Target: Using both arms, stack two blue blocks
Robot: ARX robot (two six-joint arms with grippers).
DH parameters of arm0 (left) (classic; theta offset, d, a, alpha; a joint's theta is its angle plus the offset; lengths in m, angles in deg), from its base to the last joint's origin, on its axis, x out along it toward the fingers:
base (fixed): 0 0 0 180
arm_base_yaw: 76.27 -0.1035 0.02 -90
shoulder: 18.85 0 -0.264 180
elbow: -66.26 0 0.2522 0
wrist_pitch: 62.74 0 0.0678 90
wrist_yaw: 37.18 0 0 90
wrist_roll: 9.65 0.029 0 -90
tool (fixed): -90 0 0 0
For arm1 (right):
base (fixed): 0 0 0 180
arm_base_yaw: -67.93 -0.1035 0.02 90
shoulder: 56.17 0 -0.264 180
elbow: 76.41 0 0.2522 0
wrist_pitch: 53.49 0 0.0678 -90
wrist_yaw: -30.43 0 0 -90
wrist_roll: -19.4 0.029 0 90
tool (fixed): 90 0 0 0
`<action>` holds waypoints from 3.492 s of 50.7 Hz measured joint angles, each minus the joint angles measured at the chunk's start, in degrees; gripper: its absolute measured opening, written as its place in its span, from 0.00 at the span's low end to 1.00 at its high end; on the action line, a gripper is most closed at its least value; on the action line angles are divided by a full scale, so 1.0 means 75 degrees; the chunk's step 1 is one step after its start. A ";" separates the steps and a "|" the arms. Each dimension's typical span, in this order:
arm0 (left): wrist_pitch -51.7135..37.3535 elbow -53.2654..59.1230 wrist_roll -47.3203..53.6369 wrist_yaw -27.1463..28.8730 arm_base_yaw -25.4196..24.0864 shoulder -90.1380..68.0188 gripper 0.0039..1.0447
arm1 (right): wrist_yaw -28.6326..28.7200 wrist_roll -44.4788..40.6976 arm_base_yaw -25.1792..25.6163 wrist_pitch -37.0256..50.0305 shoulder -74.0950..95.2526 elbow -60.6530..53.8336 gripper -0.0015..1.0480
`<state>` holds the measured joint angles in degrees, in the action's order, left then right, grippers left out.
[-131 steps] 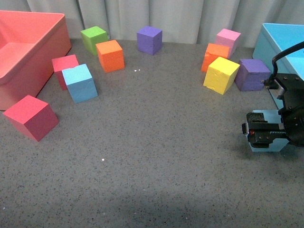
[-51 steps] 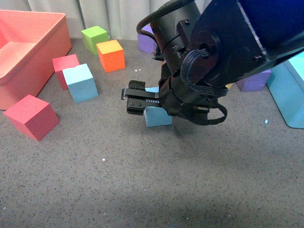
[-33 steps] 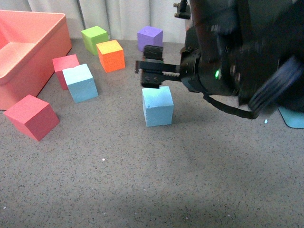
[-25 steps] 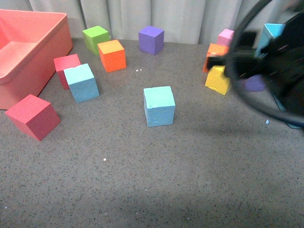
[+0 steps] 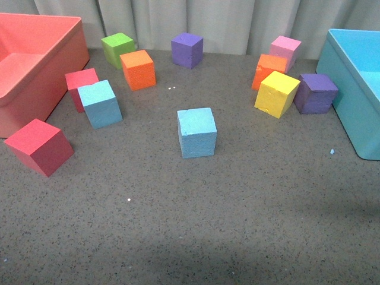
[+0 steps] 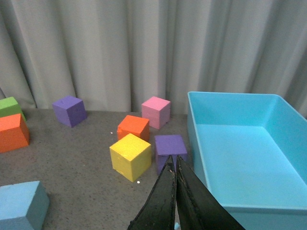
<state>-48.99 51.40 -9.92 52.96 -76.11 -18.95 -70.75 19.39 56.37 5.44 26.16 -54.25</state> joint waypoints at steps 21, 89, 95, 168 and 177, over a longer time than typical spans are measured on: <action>0.0000 0.0000 0.0000 0.0000 0.0000 0.0000 0.94 | 0.0769 0.0003 0.0807 -0.2949 -0.3768 -0.0749 0.01; 0.0000 0.0000 0.0000 0.0000 0.0000 0.0000 0.94 | 0.1480 0.0003 0.1521 -0.8341 -0.9652 -0.1099 0.01; 0.0000 0.0000 0.0000 0.0003 0.0000 0.0000 0.94 | 0.1498 0.0003 0.1521 -0.9538 -1.0576 -0.1096 0.01; -0.1271 -0.4870 -0.2439 0.0309 0.1658 -1.1555 0.94 | 0.1501 0.0003 0.1521 -0.9687 -1.0949 -0.1096 0.91; -0.0574 -0.6356 -0.2885 0.0525 0.1897 -1.2916 0.94 | 0.1501 0.0003 0.1521 -0.9687 -1.0949 -0.1096 0.91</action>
<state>-53.29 3.73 -31.56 56.90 -61.88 -115.82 -59.49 19.42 67.78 -67.21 -55.96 -62.47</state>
